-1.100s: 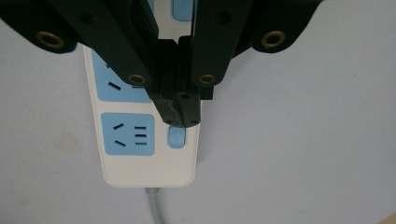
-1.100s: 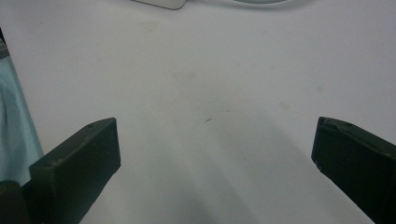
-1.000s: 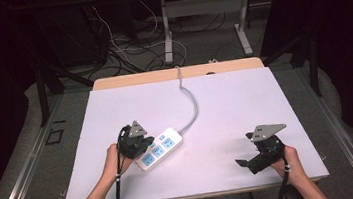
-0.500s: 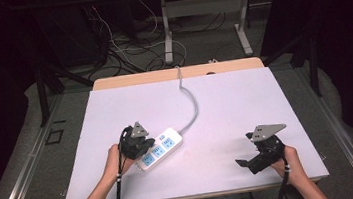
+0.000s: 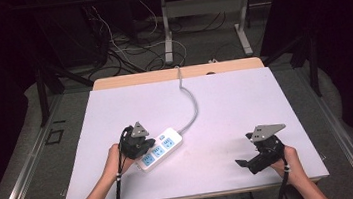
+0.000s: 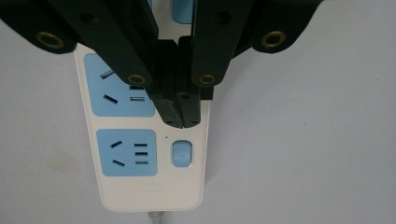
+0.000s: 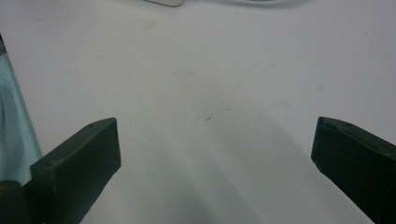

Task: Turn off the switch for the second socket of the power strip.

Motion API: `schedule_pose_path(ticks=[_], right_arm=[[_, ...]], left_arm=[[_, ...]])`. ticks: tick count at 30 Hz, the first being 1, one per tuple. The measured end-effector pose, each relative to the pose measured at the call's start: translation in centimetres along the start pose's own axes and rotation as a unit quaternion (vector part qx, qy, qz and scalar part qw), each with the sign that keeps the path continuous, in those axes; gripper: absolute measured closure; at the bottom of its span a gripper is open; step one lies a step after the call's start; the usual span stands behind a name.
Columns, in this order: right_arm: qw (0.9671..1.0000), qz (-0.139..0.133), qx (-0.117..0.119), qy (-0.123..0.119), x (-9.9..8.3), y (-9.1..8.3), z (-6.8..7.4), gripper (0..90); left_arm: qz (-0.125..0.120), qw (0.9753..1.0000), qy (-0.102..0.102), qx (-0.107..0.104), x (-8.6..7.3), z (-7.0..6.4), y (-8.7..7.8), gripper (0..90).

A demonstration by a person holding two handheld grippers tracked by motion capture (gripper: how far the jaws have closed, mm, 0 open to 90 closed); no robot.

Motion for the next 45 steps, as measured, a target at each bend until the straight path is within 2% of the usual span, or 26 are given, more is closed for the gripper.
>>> schedule_pose_path(ticks=[5, 6, 17, 20, 23, 24, 30, 45], right_arm=[[1.0, 0.007, 0.001, -0.001, -0.07, -0.02, 0.03, 1.0], [1.0, -0.002, -0.004, -0.002, 0.02, 0.11, -0.01, 1.0], [1.0, -0.001, -0.004, 0.001, 0.01, 0.11, 0.04, 1.0], [1.0, 0.004, 0.0, 0.0, -0.04, 0.02, 0.07, 1.0], [1.0, 0.003, 0.0, -0.006, -0.03, 0.06, -0.02, 1.0], [1.0, 0.003, 0.001, -0.004, -0.03, 0.04, 0.01, 1.0], [1.0, 0.005, -0.001, -0.002, -0.06, 0.05, 0.02, 1.1], [1.0, 0.006, -0.001, -0.001, -0.08, 0.14, 0.07, 1.1]], left_arm=[[-0.004, 1.0, -0.002, -0.003, -0.02, 0.02, 0.03, 89.9], [-0.003, 1.0, -0.002, -0.003, -0.02, 0.02, 0.03, 89.9], [-0.003, 1.0, -0.004, -0.005, -0.07, 0.05, 0.0, 89.9], [-0.008, 1.0, -0.002, 0.0, -0.03, 0.02, 0.09, 90.0], [-0.002, 1.0, 0.001, 0.001, -0.02, -0.02, 0.04, 89.9], [-0.008, 0.9999, -0.001, 0.007, 0.02, 0.02, 0.13, 89.9], [-0.002, 1.0, -0.005, -0.004, -0.05, 0.03, 0.02, 90.0], [-0.004, 0.9999, -0.012, -0.006, -0.09, 0.01, 0.03, 90.0]])
Point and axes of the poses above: each handheld gripper's, and its own axes: y roughly forward along the jaws, x roughly out of its top, z roughly to its left, the point moved 7 cm from there along y, roughly forward along the jaws, and after that the axes turned 9 degrees about -x, right-handed, at the moved point
